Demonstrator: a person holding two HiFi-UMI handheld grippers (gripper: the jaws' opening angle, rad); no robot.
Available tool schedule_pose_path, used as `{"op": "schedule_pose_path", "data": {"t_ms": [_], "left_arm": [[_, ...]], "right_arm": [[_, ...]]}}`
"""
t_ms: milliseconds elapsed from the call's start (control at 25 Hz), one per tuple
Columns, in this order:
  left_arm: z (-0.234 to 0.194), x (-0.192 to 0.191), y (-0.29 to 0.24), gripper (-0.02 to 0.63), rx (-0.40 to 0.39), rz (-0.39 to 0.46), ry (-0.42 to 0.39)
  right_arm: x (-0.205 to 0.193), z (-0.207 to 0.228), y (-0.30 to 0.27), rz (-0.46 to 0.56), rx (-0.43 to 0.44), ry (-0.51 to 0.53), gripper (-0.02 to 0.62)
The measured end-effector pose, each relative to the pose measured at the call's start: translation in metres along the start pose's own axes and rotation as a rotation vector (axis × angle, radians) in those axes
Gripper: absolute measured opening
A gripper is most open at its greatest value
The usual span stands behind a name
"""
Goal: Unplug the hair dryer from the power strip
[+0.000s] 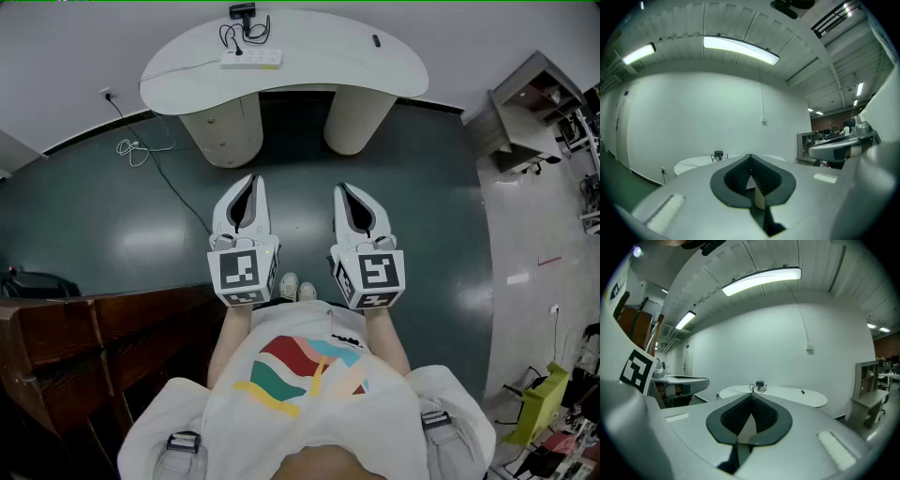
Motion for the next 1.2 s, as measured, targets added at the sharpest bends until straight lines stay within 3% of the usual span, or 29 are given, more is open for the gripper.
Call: {"op": "schedule_pose_path", "data": {"t_ms": [320,560,720,1000,1200], "left_arm": [[-0.002,0.014,0.004,-0.002,-0.006,0.057,-0.059],[-0.018,0.004,0.002,-0.002,0.023,0.048,-0.029],[-0.038,-0.006,-0.001,-0.002,0.048,0.036,0.005],[-0.057,-0.032,-0.024,-0.002,0.081,-0.003,-0.016],[-0.074,-0.017,-0.062,-0.002,0.098,0.056,-0.059]], "right_arm": [[-0.001,-0.003,-0.004,-0.005,0.008,0.008,0.011],[-0.001,-0.003,-0.020,0.020,0.050,-0.096,0.011],[-0.002,-0.010,-0.032,0.010,0.046,-0.081,0.011],[-0.012,0.003,-0.044,0.019,0.027,-0.037,0.011],[-0.003,0.024,-0.072,0.070,0.025,-0.077,0.011]]}}
Point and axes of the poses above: the fingertips, and each gripper's own axes: y backward along the fingers, z to its right, x out of its top, the point moved 7 cm from there along y, backward along the fingers, and after that the axes turned 14 degrees about -y, right-handed, at the moved point
